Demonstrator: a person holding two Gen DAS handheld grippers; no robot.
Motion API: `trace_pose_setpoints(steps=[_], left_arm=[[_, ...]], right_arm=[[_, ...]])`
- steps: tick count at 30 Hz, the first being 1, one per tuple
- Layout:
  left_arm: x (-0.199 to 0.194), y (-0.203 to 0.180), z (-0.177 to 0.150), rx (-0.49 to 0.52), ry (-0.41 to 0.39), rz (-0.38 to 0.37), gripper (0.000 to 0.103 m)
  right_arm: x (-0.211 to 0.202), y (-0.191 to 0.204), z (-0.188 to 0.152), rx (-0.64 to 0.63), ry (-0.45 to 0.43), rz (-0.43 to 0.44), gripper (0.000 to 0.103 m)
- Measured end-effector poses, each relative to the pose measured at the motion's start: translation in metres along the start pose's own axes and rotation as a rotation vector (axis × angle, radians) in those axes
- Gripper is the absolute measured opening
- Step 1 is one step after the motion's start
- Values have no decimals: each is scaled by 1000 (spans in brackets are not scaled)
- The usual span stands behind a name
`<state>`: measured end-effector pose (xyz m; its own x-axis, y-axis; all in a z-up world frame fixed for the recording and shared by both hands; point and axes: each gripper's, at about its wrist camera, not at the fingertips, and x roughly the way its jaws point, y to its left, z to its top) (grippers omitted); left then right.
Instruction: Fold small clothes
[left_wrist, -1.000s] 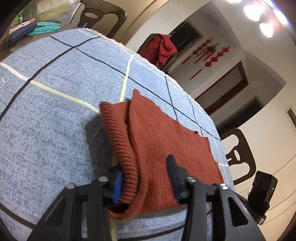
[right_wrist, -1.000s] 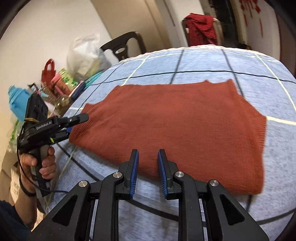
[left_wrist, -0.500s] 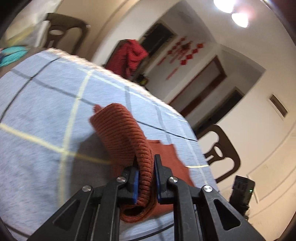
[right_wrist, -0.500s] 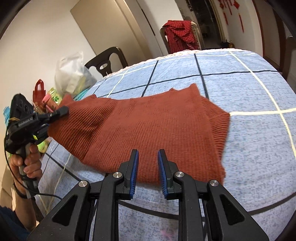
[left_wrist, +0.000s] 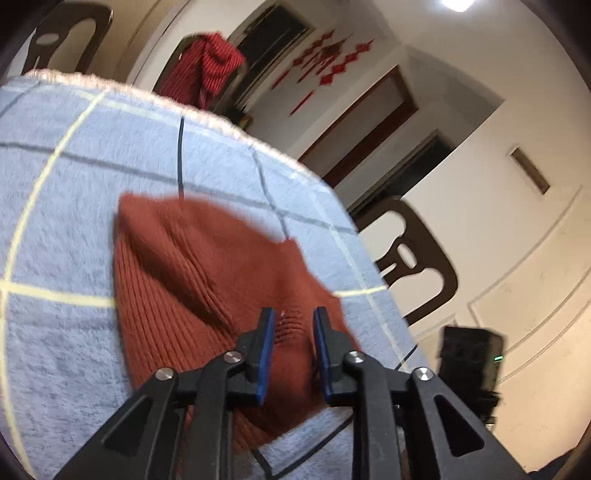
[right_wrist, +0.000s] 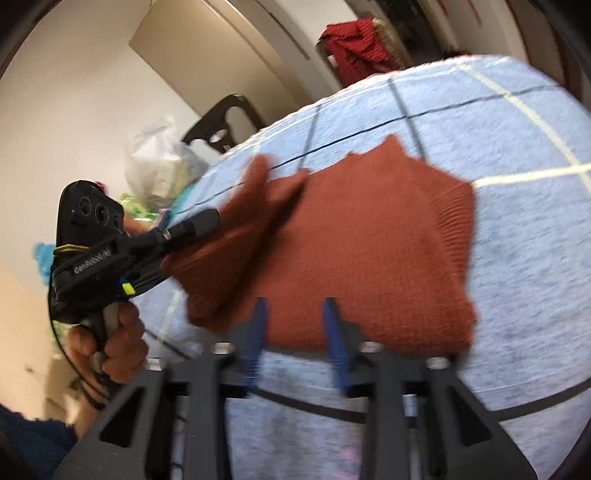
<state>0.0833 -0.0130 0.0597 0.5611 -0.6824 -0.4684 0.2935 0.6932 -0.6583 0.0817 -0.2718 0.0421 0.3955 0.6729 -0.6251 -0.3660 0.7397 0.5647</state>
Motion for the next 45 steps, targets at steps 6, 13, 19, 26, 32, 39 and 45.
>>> trace_pose_setpoints(steps=[6, 13, 19, 26, 32, 39, 45], left_arm=[[-46, 7, 8, 24, -114, 67, 33], [-46, 45, -13, -41, -68, 155, 33], [-27, 42, -27, -11, -18, 195, 33], [-16, 27, -35, 82, -1, 264, 33], [-15, 21, -32, 114, -2, 289, 33], [-22, 4, -18, 141, -40, 266, 33], [-12, 0, -21, 148, -10, 245, 33]], right_arm=[[19, 11, 0, 12, 55, 138, 54], [33, 15, 7, 86, 73, 231, 55], [41, 4, 18, 232, 82, 277, 56], [52, 0, 30, 297, 106, 212, 56], [60, 4, 38, 250, 102, 135, 19], [2, 6, 57, 177, -60, 141, 17], [-38, -40, 52, 217, -140, 53, 17]])
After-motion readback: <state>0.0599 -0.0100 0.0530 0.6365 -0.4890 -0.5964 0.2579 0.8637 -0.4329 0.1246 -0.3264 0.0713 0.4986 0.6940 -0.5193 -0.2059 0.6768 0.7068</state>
